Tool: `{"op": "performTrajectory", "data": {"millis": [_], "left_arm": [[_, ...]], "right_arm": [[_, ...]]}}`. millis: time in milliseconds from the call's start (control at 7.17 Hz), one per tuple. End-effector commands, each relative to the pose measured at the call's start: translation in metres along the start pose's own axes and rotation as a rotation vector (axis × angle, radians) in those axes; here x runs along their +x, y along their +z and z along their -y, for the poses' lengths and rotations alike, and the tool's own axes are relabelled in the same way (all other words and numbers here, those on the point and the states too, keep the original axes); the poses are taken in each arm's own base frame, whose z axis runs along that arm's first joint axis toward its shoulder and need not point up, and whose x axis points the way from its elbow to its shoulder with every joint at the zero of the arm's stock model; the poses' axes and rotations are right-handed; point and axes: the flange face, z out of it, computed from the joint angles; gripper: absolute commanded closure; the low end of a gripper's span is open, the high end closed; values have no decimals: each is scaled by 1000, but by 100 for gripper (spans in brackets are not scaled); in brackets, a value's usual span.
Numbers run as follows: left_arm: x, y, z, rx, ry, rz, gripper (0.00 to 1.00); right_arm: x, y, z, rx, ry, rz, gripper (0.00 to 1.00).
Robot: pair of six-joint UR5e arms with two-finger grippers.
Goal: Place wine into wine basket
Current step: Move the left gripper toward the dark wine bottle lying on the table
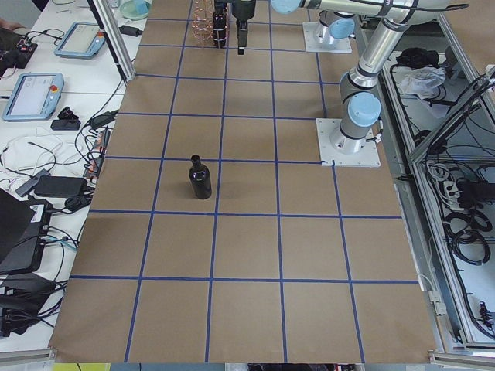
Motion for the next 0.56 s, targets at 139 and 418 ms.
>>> {"op": "performTrajectory", "data": {"millis": [139,418], "left_arm": [[0,1,0,-2,2,-4,0],[0,2,0,-6,5,4,0]], "right_arm": [[-1,0,0,-1,0,6,0],[-1,0,1,7,0,10,0]]}}
